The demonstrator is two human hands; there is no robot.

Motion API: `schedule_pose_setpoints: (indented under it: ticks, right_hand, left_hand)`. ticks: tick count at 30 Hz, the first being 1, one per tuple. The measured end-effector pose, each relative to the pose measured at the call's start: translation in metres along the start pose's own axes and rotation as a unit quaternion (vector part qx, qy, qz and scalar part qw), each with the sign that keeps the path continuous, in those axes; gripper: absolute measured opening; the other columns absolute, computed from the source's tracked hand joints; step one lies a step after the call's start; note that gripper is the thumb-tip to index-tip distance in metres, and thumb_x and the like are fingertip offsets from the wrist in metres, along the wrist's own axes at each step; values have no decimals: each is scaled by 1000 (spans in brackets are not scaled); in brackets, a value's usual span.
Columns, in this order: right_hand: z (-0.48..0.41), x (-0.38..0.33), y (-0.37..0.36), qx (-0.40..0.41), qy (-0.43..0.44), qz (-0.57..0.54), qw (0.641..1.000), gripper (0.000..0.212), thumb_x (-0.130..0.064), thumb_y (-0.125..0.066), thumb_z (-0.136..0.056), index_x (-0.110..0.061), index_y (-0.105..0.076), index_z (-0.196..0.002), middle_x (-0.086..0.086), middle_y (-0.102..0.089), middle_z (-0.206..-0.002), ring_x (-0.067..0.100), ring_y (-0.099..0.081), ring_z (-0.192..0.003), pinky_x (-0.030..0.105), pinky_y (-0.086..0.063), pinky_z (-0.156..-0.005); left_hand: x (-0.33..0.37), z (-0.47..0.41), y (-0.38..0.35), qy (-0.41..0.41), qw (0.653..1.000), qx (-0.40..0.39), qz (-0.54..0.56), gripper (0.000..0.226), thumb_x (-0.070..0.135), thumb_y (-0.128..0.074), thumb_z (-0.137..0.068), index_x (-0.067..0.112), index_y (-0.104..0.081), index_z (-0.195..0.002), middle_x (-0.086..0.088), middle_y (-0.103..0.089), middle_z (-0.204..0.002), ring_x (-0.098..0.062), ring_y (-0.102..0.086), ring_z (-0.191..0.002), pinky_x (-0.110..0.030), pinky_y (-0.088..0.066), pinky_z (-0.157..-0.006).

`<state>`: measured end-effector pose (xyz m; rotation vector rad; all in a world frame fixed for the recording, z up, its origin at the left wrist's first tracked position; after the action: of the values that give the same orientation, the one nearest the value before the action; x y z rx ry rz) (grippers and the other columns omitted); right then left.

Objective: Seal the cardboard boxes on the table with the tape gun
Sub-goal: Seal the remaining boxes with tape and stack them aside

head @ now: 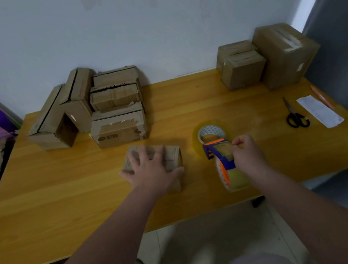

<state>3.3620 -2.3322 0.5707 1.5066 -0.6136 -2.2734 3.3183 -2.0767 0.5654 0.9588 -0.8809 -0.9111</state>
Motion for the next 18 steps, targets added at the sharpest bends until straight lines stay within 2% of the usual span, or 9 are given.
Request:
schedule_pose_setpoints:
  ticks: [2, 6, 8, 9, 11, 12, 14, 16, 18]
  right_hand:
    - [-2, 3, 7, 5, -14, -18, 1000, 11, -14, -40, -98, -19, -48, -103, -1, -50, -83, 14, -47, -67, 28, -35, -52]
    - [-4, 14, 19, 20, -41, -55, 997, 15, -19, -43, -99, -14, -55, -107, 3, -54, -90, 15, -50, -71, 27, -38, -56]
    - [-5, 21, 22, 29, -76, -107, 991, 23, -19, -45, -99, -8, -58, -115, 10, -58, -90, 25, -57, -80, 33, -46, -68]
    - [-6, 26, 22, 28, -105, -130, 985, 27, -17, -44, -99, -4, -57, -120, 18, -60, -98, 35, -60, -91, 42, -50, -78]
    - [-7, 34, 23, 18, -159, -156, 975, 37, -16, -44, -100, 6, -47, -129, 30, -53, -125, 44, -53, -115, 56, -44, -98]
    - [-8, 36, 23, 10, -172, -166, 971, 39, -17, -44, -100, 7, -45, -131, 31, -49, -132, 44, -49, -120, 58, -40, -101]
    - [-8, 35, 23, 2, -186, -188, 964, 40, -18, -45, -100, 6, -45, -132, 29, -47, -135, 42, -48, -122, 58, -39, -102]
    - [-7, 35, 23, 2, -189, -193, 963, 38, -18, -45, -100, 5, -47, -131, 28, -50, -132, 41, -53, -118, 55, -43, -101]
    - [-5, 35, 24, 2, -180, -197, 964, 34, -18, -44, -100, 6, -52, -123, 33, -55, -123, 40, -61, -100, 46, -51, -86]
  left_hand:
    - [3, -2, -8, 15, 999, -31, -6, 87, 77, -49, -77, 49, -6, -147, 1, 11, -160, -40, 16, -143, -74, -5, -104]
    - [9, -4, -12, 5, 997, -69, 30, 82, 58, -59, -84, 52, -7, -146, 5, 17, -159, -40, 21, -142, -75, -11, -104]
    - [15, -5, -12, -28, 996, -84, 21, 82, 43, -63, -87, 51, -8, -147, 5, 15, -159, -39, 21, -142, -74, -11, -105]
    - [18, -5, -10, -48, 995, -88, 0, 83, 33, -64, -87, 50, -9, -147, 5, 13, -159, -38, 19, -143, -74, -11, -105]
    - [23, -3, -6, -81, 990, -79, -89, 84, 20, -64, -87, 46, -12, -148, 2, 9, -160, -36, 13, -145, -74, -8, -106]
    - [26, -2, -2, -91, 984, -63, -142, 82, 19, -63, -89, 43, -13, -149, 0, 7, -160, -36, 11, -146, -75, -5, -106]
    - [39, 1, 6, -109, 969, -19, -222, 75, 18, -58, -92, 38, -16, -150, -2, 6, -161, -35, 12, -146, -74, 1, -105]
    - [67, 5, 6, -168, 951, 19, -260, 73, 15, -56, -92, 32, -16, -151, -4, 6, -161, -32, 11, -146, -69, 3, -109]
    - [99, 7, -8, -253, 933, 17, -256, 73, 8, -55, -90, 28, -20, -151, -4, 3, -161, -27, 7, -147, -60, 1, -114]
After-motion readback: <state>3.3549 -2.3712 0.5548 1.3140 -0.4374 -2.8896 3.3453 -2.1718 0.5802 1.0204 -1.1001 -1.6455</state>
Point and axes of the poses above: each hand's wrist, its own z-axis away from the middle knuckle, its own y-axis out of the back of the hand, x = y × z, the point moved 10 cm from there along -z, towards the middle knuckle
